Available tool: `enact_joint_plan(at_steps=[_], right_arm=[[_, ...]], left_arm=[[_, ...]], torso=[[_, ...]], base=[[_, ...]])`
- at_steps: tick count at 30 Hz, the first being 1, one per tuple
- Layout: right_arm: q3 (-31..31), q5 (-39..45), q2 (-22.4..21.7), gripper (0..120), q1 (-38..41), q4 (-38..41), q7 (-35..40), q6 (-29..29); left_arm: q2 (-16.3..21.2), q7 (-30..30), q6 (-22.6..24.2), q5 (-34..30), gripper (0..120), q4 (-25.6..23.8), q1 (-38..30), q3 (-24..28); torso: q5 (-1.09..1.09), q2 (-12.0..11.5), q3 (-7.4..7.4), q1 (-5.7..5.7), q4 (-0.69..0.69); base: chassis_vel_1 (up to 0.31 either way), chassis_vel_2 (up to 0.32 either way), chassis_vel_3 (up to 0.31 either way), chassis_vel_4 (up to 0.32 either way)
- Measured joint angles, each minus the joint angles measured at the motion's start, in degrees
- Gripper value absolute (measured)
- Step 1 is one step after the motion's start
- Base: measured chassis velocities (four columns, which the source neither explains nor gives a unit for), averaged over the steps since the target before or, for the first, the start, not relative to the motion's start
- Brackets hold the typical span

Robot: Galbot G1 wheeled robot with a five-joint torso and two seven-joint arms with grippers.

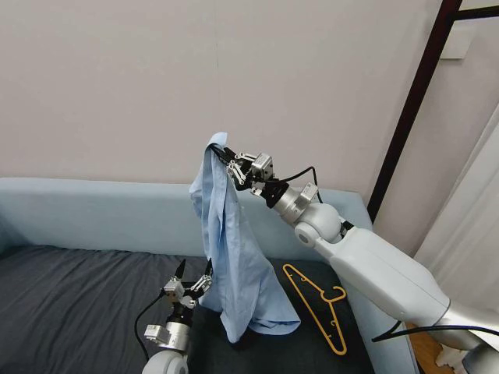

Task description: Pick up the clothes from the sofa and hang them on the clothes hanger.

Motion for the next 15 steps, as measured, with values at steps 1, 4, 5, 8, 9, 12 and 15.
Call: enact_joint_plan(at_steps=[1, 4, 5, 8, 9, 12, 15], right_arm=[[0.0, -0.02, -0.19, 0, 0.0, 0.05, 0.01, -0.01], [0.06, -0.05, -0.62, 0, -0.17, 0.38, 0.03, -0.02], [0.07, -0.06, -0.69, 0, -0.37, 0.5, 0.03, -0.03], [0.07, -0.09, -0.63, 0, -0.52, 0.55, 0.04, -0.03], [0.09, -0.1, -0.64, 0, -0.64, 0.59, 0.04, -0.03], [0.27, -0.17, -0.81, 0, -0.88, 0.69, 0.12, -0.03], [0.4, -0.21, -1.2, 0, -1.01, 1.22, 0.55, -0.04]], left_arm=[[-0.16, 0.35, -0.06, -0.2, 100, 0.0, -0.19, 0.13], [-0.65, 1.31, -0.24, -0.62, 100, 0.24, -0.8, 0.49], [-1.05, 1.87, -0.48, -0.64, 100, 0.7, -1.16, 0.44], [-1.6, 2.22, -0.59, -0.67, 95, 0.91, -1.22, 0.12], [-1.75, 2.37, -0.61, -0.82, 90, 0.9, -1.09, 0.01], [-1.92, 3.14, -0.61, -1.11, 82, 0.88, -0.54, -0.03], [-2.23, 3.88, -0.61, -1.54, 69, 1.19, -0.31, -0.06]], torso=[[0.0, 0.0, 0.0, 0.0, 0.0], [0.0, 0.0, 0.0, 0.0, -0.01], [0.01, 0.0, 0.0, 0.0, -0.01], [0.0, 0.0, 0.0, 0.0, 0.0], [0.0, 0.0, 0.0, 0.0, 0.0], [0.0, 0.0, 0.0, 0.0, 0.01], [0.0, 0.0, 0.0, 0.0, 0.0]], base=[[0.0, 0.0, 0.0, 0.0], [0.0, 0.0, 0.0, 0.0], [0.0, 0.0, 0.0, 0.0], [0.0, 0.0, 0.0, 0.0], [0.0, 0.0, 0.0, 0.0], [0.0, 0.0, 0.0, 0.0], [0.0, 0.0, 0.0, 0.0]])
